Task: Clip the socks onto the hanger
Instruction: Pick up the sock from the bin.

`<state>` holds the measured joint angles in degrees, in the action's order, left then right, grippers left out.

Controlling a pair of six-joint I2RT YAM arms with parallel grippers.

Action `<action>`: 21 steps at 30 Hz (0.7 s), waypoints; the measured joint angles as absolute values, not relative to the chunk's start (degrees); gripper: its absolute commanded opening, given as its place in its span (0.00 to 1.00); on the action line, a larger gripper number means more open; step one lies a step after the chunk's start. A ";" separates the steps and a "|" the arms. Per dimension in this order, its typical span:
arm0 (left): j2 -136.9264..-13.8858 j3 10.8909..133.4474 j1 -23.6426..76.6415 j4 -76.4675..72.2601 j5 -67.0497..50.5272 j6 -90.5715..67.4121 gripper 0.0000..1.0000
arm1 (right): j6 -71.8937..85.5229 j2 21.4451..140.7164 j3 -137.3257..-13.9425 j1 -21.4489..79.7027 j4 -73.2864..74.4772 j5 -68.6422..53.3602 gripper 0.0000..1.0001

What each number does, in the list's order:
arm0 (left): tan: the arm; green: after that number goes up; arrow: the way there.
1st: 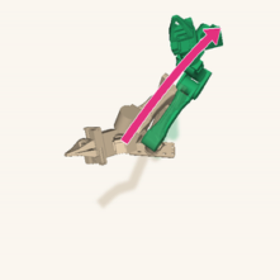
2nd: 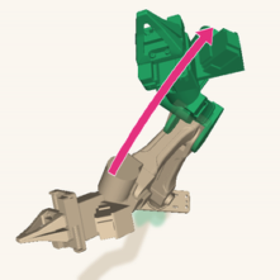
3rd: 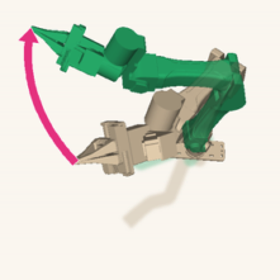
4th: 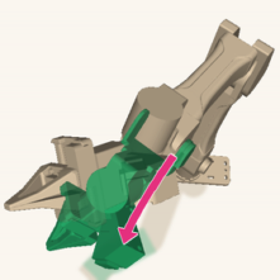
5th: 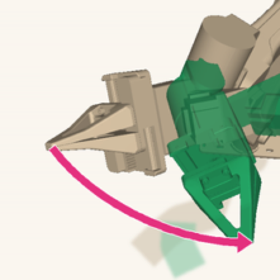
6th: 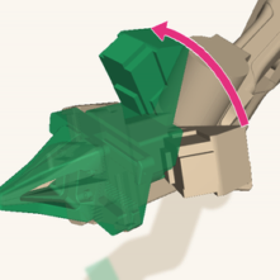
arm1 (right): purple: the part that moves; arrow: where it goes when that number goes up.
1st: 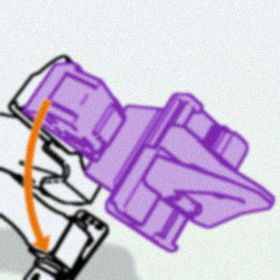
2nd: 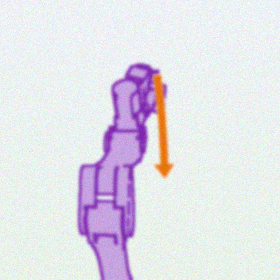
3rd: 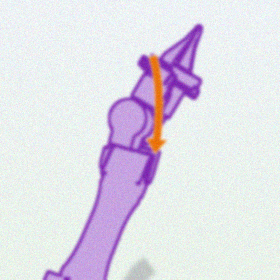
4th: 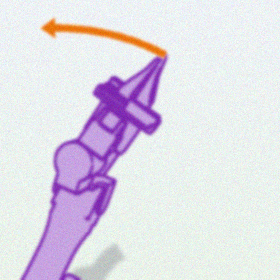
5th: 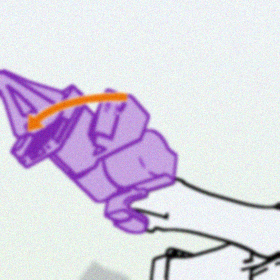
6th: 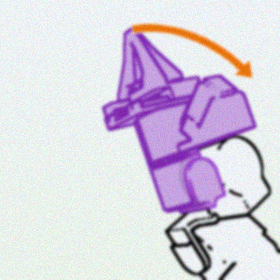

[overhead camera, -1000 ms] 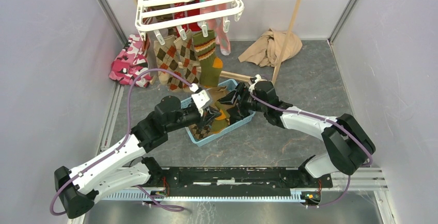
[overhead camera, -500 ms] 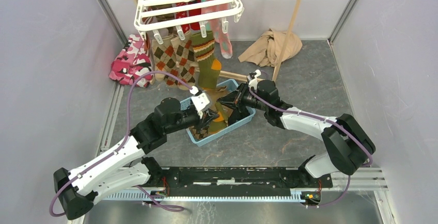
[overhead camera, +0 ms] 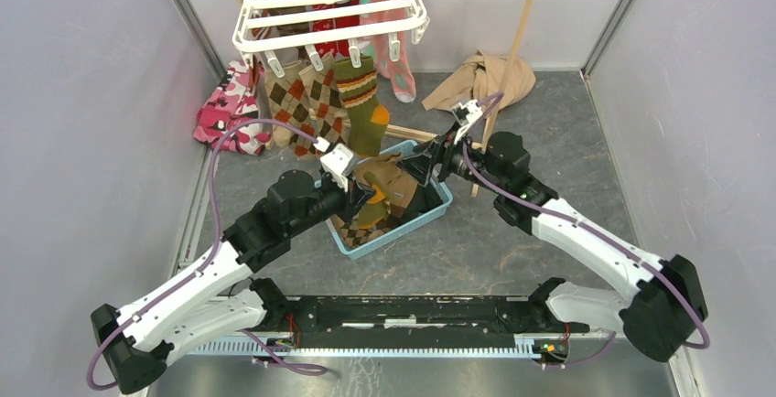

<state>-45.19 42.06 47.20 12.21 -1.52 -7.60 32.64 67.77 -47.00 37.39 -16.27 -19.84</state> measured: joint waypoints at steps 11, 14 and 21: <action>-48.97 50.65 42.74 14.90 -2.52 -21.67 0.02 | 1.61 63.42 -39.77 41.76 -16.58 -19.64 0.79; -49.19 51.57 41.98 14.96 -3.86 -24.16 0.02 | -1.02 63.64 -39.55 42.17 -16.71 -18.46 0.79; -49.32 53.12 40.60 14.90 -7.73 -27.70 0.02 | -1.32 66.04 -39.24 43.42 -20.43 -15.38 0.79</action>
<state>-49.32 53.12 40.60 14.90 -7.73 -27.70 -1.32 66.04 -39.24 43.42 -20.43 -15.38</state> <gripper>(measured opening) 0.119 0.790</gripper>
